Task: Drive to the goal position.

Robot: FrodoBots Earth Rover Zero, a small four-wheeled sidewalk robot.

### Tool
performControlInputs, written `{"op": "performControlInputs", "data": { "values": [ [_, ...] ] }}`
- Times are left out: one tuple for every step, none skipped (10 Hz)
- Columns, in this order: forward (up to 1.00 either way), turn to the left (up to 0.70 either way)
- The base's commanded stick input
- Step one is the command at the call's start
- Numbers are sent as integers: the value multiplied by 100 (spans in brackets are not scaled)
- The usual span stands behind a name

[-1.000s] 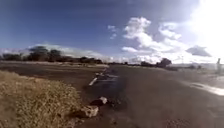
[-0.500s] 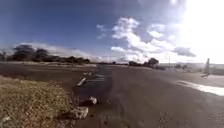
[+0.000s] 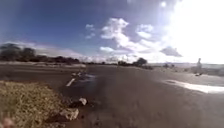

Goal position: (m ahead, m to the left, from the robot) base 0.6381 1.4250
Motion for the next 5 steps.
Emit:
{"op": "performControlInputs", "data": {
  "values": [
    [0,-50],
    [0,-50],
    [0,-50],
    [0,-50],
    [0,-50]
  ]
}}
